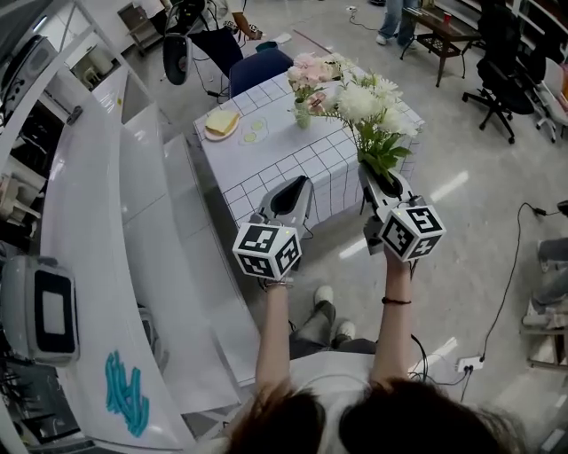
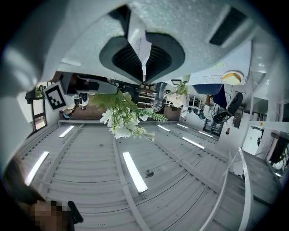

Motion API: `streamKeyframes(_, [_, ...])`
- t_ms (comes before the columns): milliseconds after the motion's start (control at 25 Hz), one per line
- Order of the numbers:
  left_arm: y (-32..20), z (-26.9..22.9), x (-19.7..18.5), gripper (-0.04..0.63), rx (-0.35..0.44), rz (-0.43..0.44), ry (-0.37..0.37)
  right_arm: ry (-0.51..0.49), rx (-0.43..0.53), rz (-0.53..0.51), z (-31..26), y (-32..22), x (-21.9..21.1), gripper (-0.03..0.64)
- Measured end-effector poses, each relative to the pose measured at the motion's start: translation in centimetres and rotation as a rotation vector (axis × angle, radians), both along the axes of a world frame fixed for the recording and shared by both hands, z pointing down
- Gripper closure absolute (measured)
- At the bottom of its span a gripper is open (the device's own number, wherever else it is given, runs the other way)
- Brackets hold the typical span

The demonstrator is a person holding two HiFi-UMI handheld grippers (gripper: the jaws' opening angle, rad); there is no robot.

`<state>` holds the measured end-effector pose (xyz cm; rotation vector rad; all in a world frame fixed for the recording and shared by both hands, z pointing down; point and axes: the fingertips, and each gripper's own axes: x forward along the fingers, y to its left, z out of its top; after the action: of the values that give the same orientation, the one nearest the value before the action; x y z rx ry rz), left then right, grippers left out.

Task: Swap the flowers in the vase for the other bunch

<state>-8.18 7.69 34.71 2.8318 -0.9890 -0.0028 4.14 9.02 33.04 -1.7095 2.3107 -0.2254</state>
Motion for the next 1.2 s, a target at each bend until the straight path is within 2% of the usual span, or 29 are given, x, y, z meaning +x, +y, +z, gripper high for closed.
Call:
streamKeyframes(520, [-7.8,0.9,2.0,0.563,-0.036,0.059,0.003,-0.001,-0.006,0.046,0.1,-6.5,1.6,0.561])
streamKeyframes(1200, [-12.6,0.8,3.7,0.563,-0.028,0.145,0.022,-0.024,0.024,0.153,-0.8,-9.5,3.9,0.561])
